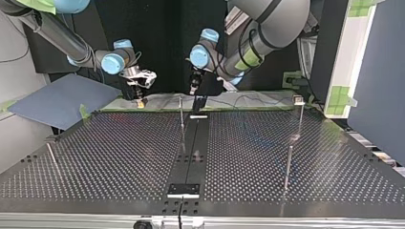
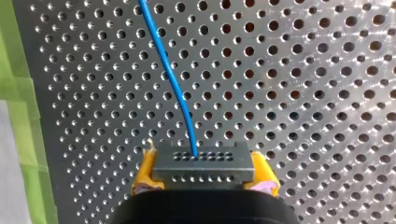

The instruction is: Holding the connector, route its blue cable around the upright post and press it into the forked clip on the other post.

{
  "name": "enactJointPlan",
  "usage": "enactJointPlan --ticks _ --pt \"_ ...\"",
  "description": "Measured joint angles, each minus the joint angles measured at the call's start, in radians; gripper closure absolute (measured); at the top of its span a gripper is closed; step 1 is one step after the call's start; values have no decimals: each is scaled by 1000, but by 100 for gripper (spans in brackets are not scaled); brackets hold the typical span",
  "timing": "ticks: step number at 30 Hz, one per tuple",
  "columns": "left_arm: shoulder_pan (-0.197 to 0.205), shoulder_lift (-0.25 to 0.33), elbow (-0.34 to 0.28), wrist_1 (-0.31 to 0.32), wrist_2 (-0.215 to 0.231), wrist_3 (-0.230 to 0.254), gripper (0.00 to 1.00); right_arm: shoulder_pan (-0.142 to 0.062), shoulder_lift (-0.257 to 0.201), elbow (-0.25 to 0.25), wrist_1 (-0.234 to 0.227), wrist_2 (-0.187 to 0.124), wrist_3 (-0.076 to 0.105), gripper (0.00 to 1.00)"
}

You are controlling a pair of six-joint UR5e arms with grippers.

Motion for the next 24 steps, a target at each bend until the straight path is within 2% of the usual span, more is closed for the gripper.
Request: enactJointPlan --ticks 9,24 --pt "-22 31 -1 3 -5 1 0 0 0 0 0 0 1 100" --pt "-46 35 -1 4 -11 -2 0 0 0 0 -1 1 3 100"
